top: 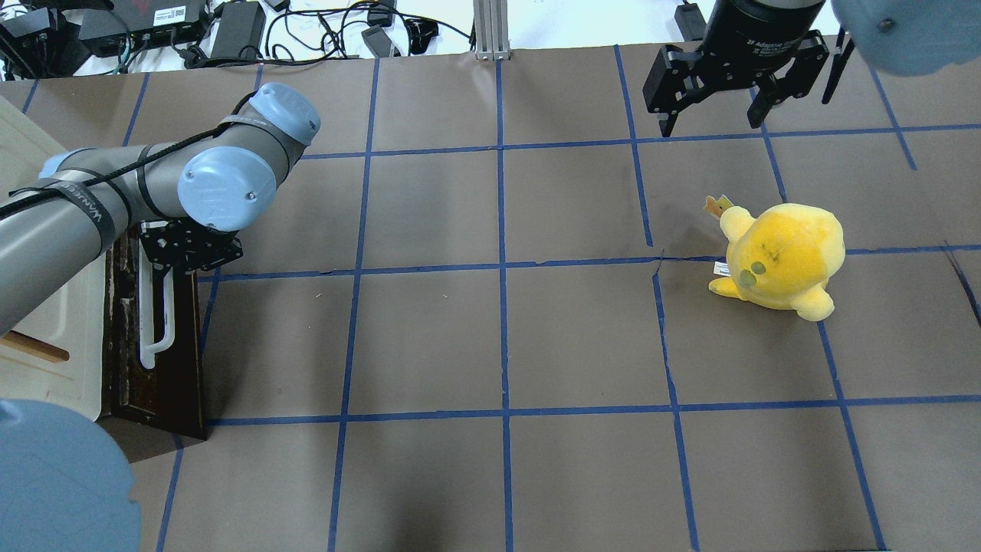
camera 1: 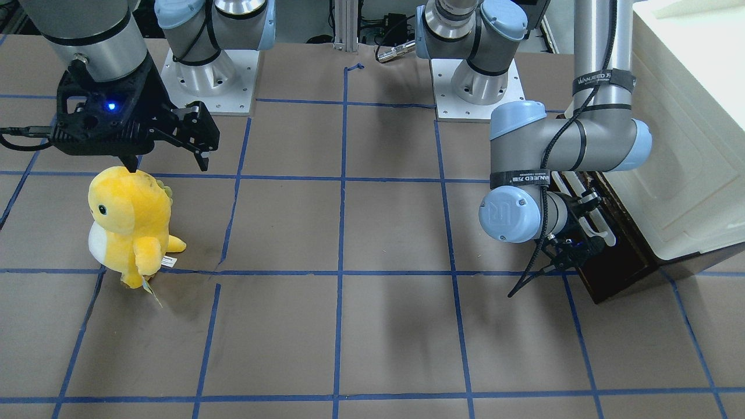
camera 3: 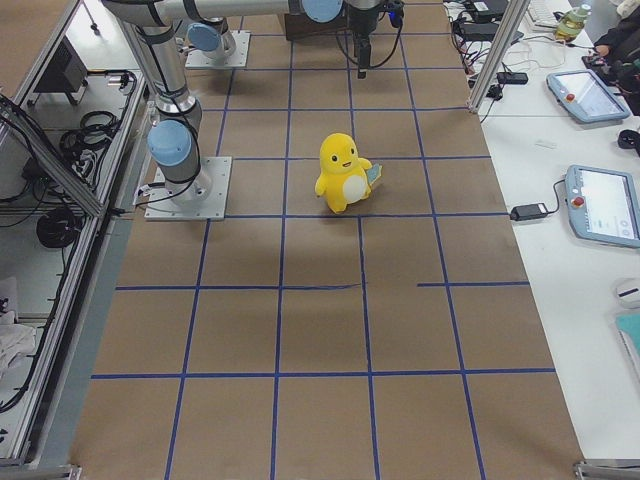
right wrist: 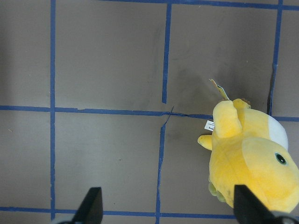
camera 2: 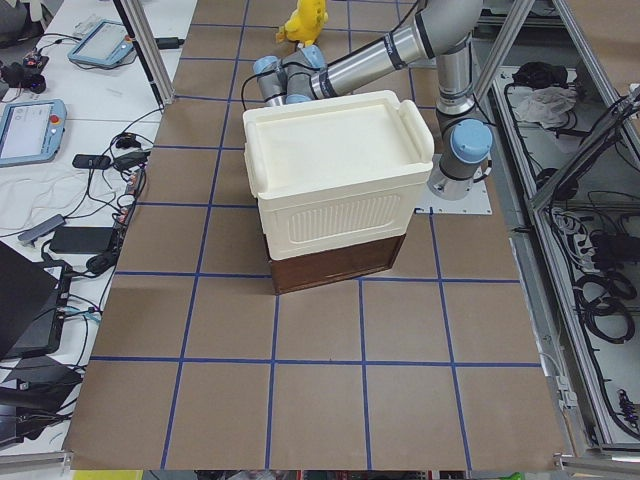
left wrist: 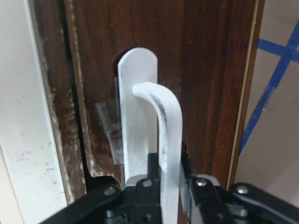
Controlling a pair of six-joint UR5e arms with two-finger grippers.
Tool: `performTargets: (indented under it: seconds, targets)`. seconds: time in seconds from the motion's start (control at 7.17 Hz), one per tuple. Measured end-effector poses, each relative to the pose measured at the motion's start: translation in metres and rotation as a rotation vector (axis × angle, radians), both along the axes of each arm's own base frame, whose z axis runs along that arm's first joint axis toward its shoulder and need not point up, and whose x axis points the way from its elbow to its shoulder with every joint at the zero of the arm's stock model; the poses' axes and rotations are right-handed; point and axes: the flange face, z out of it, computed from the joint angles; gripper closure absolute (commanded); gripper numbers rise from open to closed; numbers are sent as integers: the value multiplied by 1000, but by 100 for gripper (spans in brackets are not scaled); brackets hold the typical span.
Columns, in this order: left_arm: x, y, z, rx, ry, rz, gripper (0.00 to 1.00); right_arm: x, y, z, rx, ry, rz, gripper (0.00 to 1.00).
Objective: Pull drawer sideways
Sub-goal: 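Pull the handle with the left gripper away from the cabinet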
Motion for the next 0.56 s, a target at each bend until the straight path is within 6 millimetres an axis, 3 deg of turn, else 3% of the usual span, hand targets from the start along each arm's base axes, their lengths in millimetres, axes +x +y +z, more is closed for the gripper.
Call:
performTargets:
  seconds: [0.56]
  targets:
    - [-4,-6,8,1,1,13,86,0,0,0,0,-1,0,0]
